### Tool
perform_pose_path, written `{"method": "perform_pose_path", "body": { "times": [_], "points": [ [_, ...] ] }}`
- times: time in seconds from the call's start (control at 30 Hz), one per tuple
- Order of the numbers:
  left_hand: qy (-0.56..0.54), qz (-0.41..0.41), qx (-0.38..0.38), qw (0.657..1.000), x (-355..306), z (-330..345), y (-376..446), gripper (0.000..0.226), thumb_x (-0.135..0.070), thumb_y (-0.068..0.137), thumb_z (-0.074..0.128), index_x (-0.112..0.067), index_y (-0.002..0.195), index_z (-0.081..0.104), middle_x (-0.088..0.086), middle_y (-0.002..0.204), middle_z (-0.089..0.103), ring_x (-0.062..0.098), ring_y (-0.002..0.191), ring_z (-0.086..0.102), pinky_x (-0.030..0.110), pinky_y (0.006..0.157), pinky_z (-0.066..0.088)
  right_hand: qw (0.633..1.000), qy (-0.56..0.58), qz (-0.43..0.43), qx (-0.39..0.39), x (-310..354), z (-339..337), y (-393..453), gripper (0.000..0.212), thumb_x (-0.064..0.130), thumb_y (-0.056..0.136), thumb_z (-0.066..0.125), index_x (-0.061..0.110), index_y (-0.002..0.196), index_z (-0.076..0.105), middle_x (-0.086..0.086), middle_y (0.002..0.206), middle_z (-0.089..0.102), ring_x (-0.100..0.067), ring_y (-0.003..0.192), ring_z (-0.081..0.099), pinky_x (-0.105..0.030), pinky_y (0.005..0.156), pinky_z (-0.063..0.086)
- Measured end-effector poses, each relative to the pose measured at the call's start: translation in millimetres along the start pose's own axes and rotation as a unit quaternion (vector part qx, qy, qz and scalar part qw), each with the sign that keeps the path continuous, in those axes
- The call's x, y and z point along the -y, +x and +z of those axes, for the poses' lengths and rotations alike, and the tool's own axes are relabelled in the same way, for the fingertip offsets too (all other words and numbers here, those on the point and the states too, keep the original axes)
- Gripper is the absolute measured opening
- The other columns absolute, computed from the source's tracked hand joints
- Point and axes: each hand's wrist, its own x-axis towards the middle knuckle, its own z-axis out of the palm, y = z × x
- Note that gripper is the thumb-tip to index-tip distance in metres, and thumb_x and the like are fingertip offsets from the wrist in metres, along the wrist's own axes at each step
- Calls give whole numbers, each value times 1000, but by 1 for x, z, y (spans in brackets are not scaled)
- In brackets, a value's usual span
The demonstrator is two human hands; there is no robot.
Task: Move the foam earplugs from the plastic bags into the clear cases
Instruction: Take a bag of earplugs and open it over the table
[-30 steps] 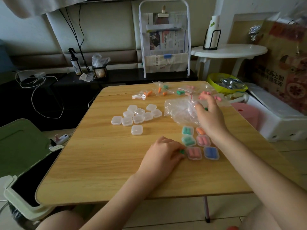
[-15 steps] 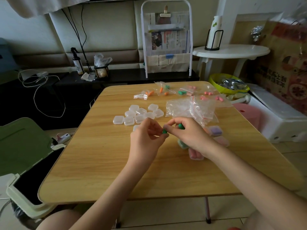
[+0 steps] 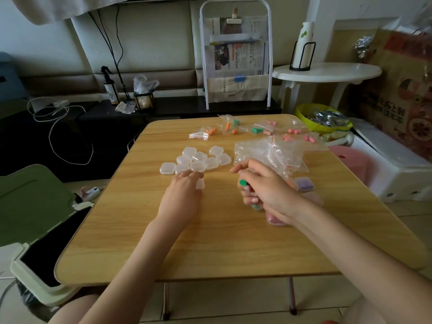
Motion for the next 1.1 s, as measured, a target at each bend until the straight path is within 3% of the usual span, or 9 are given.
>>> {"method": "perform_pose_path", "body": {
  "times": [0.07,0.2,0.3,0.43,0.53,0.73,0.83,1.0,1.1],
  "points": [
    [-2,-5,-15,1000,-1,-1,0,42,-6,89,56,-13,130,54,6,133,53,24,122,47,30,92,38,999,7,12,38,-5,7,-3,22,11,103,36,6,106,57,3,64,40,-7,53,34,-20,49,30],
    [-98,-3,-51,994,-9,-3,-2,35,-13,86,65,-16,121,60,1,122,57,20,109,55,23,86,39,987,-148,-21,-55,-14,5,7,28,19,103,38,14,98,65,4,64,36,-11,58,36,-29,54,35],
    [-235,-23,-47,970,-20,-9,-6,32,-14,80,74,-22,109,62,-12,109,62,6,94,61,13,76,48,983,-162,-45,-76,-12,1,9,31,24,103,39,15,87,65,2,61,39,-11,53,36,-32,57,34],
    [-453,-83,29,887,-28,-16,-7,33,-12,76,77,-20,106,65,-7,105,69,9,93,68,18,77,53,989,-115,-58,-70,-10,6,7,34,24,103,38,10,76,53,-1,62,47,-5,46,42,-23,50,39],
    [-573,-99,79,810,-28,-18,-6,35,-7,74,78,-14,105,65,3,104,72,14,95,67,27,85,50,989,-119,-65,-64,-11,7,6,23,16,103,38,12,86,53,0,73,60,-5,50,48,-20,51,41],
    [-677,-120,124,716,-24,-21,-4,37,-12,69,73,-7,103,59,8,100,69,15,91,63,19,76,53,953,-208,-213,-52,-7,3,1,26,20,103,37,30,119,55,-2,60,41,-14,53,35,-31,52,32],
    [-721,-127,132,668,-23,-21,-2,41,-12,77,69,3,113,55,13,99,65,16,90,65,22,84,53,926,-278,-253,-31,-6,2,0,24,26,99,47,23,120,59,-4,65,52,-5,53,40,-20,54,34],
    [-762,-158,135,613,-27,-15,-6,16,-15,80,61,-2,88,67,15,97,69,17,85,70,23,77,57,903,-311,-290,-66,-11,4,1,22,34,92,58,15,103,58,10,66,47,-4,58,46,-15,57,36],
    [-742,-170,140,633,-28,-12,-7,20,-19,78,63,-6,93,62,13,96,68,24,88,70,26,77,58,888,-363,-275,-65,-13,4,0,30,30,92,61,20,118,54,15,67,41,0,64,48,-14,60,36]
  ]
}}
